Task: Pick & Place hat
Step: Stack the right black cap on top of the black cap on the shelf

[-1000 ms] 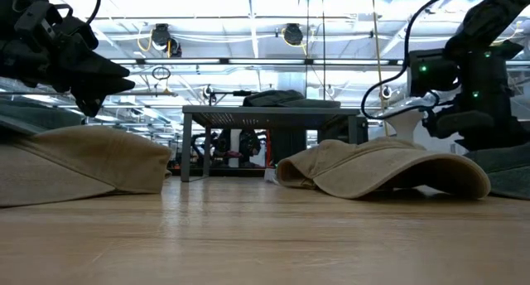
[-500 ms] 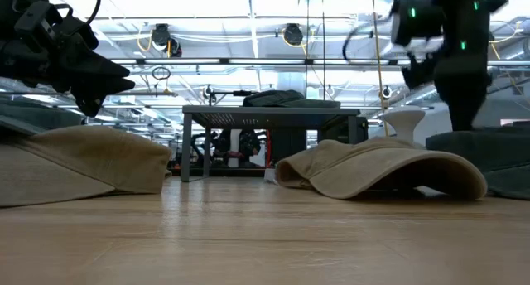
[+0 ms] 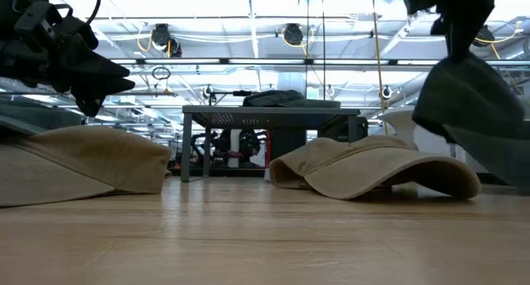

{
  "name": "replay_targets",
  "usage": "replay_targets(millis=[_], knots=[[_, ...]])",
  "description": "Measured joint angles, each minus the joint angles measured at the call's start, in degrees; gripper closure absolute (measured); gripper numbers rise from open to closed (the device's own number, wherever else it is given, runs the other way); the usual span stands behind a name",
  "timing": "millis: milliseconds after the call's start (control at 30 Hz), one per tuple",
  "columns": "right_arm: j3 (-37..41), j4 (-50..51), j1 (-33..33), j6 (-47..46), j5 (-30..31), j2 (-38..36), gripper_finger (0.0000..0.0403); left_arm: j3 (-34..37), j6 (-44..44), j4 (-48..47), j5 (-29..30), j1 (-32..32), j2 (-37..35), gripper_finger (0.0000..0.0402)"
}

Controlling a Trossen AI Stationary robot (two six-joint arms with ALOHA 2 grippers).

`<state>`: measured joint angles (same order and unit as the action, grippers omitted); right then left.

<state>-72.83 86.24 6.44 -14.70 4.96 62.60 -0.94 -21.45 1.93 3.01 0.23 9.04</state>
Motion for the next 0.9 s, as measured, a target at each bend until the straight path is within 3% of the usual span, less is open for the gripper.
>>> replay_targets(millis=[500, 900], knots=[[-17.04, 3.81, -3.59, 15.43, 0.14, 4.61, 0.0378, 0.00, 0.00, 0.00, 0.00, -0.02, 0.01, 0.0279], [-37.29, 3.65, -2.38, 40.86, 14.61, 18.62, 0.0378, 0.01, 0.00, 0.00, -0.01, -0.02, -0.01, 0.0279]])
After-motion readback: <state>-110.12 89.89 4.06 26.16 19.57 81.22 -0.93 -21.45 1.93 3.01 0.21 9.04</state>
